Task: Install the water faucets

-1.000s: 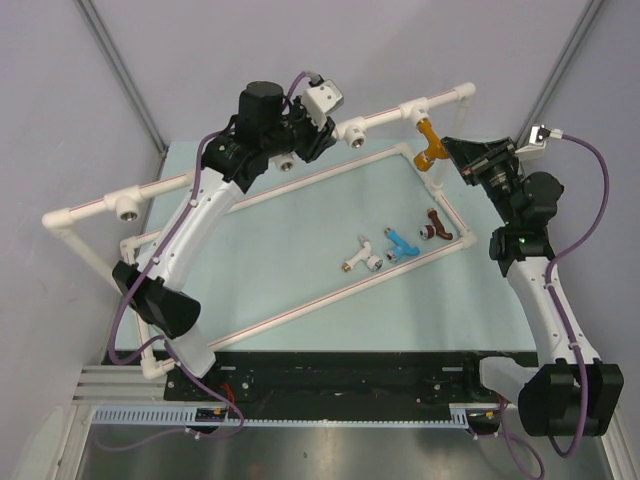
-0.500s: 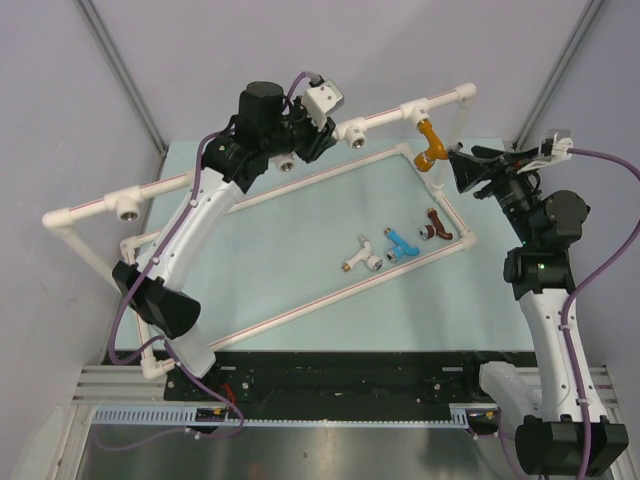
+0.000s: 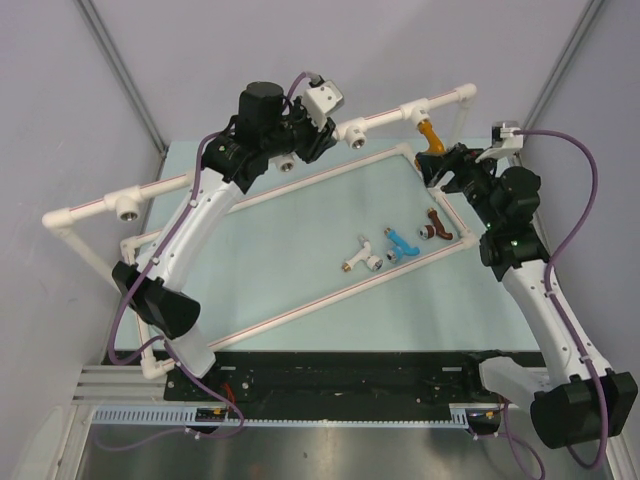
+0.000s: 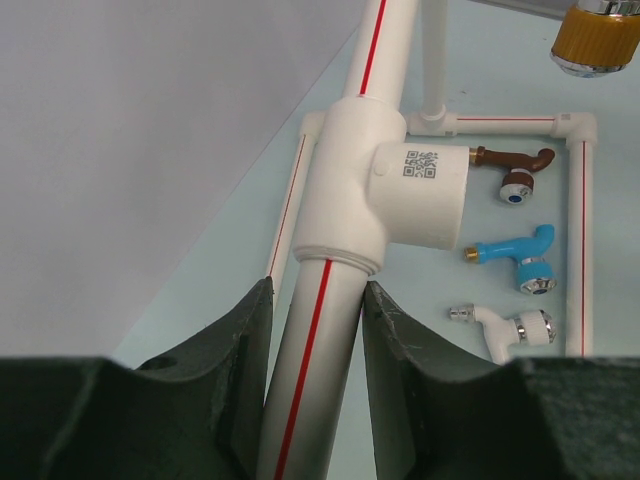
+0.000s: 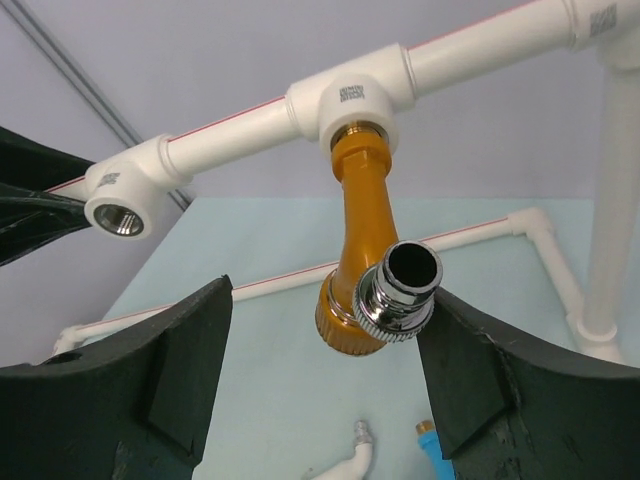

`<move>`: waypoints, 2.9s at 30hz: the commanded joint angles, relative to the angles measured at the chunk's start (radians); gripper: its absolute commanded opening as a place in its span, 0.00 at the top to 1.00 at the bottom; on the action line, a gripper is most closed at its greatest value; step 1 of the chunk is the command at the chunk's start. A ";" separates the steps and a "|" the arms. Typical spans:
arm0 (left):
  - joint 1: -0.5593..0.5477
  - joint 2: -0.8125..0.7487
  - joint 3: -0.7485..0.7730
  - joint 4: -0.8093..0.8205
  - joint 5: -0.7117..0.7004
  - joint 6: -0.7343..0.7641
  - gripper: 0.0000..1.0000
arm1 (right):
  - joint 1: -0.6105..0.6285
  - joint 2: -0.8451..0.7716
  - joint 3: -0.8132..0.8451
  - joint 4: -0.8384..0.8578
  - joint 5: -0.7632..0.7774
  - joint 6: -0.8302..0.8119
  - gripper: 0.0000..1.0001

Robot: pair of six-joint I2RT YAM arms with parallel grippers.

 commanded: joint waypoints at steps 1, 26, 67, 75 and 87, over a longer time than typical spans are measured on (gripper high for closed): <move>-0.047 0.017 -0.053 -0.226 0.079 -0.135 1.00 | 0.039 0.039 0.034 0.043 0.134 0.077 0.24; -0.050 0.011 -0.059 -0.226 0.070 -0.130 1.00 | 0.040 0.076 -0.215 0.575 0.313 1.568 0.79; -0.048 0.014 -0.056 -0.230 0.078 -0.129 1.00 | 0.168 -0.106 0.072 -0.239 0.223 -1.130 0.00; -0.050 0.005 -0.066 -0.229 0.079 -0.129 1.00 | 0.202 0.029 0.077 -0.068 0.284 -1.228 0.00; -0.051 -0.012 -0.085 -0.229 0.072 -0.126 1.00 | 0.191 0.131 0.105 0.109 0.185 -0.795 0.39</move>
